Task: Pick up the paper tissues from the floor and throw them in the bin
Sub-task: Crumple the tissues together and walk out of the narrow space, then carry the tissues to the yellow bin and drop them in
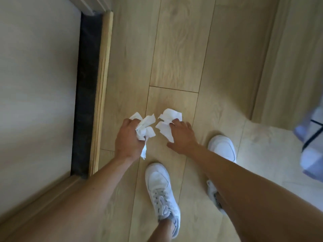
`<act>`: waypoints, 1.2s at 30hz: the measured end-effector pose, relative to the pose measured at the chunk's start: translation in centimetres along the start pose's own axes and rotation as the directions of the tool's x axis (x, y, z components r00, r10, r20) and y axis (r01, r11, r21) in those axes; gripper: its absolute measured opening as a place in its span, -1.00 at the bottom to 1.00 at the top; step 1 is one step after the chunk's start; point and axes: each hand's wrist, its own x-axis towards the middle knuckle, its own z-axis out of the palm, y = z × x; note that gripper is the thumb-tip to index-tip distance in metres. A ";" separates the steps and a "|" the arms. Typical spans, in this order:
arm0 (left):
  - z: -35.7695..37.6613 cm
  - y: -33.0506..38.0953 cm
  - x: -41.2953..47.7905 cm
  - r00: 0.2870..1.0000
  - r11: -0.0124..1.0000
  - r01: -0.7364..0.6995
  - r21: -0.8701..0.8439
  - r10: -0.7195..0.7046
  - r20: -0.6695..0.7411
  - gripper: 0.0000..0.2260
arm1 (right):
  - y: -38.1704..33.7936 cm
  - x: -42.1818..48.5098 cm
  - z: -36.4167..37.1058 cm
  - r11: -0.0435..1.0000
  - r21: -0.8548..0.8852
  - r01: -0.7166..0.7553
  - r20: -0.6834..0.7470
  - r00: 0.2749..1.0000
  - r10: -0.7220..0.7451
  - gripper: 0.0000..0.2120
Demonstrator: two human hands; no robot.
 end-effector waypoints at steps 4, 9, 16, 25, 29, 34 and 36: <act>-3.4 4.9 -1.2 0.998 0.994 -0.069 -0.085 0.069 -0.002 -0.58 | -2.9 -5.5 -6.8 0.746 0.661 -0.078 -0.072 0.983 0.166 -0.58; -10.4 14.5 -5.4 0.959 0.959 -0.271 -0.079 0.277 0.068 -0.55 | -5.8 -16.8 -17.4 0.348 0.937 0.023 -0.145 0.933 0.329 -0.70; -20.7 30.8 -18.3 0.626 0.655 -0.752 -0.075 0.745 0.230 -0.49 | -9.6 -35.9 -30.3 -0.008 0.982 0.187 -0.155 0.835 0.528 -0.91; -27.4 46.9 -37.0 0.382 0.473 -0.874 -0.115 0.813 0.439 -0.35 | -10.1 -62.0 -39.2 -0.054 0.929 0.367 -0.185 0.585 0.789 -0.79; -24.6 51.4 -43.6 0.305 0.422 -0.897 -0.132 0.806 0.507 -0.45 | -8.5 -69.2 -37.2 -0.132 0.865 0.484 -0.135 0.478 0.868 -0.78; -17.6 55.9 -51.0 0.199 0.290 -0.956 -0.054 0.771 0.605 -0.62 | -5.5 -75.3 -31.8 -0.228 0.733 0.640 -0.014 0.350 0.937 -0.77; -14.6 57.7 -53.7 0.196 0.274 -0.961 -0.026 0.750 0.631 -0.72 | -3.5 -78.0 -29.9 -0.239 0.690 0.683 0.024 0.309 0.951 -0.84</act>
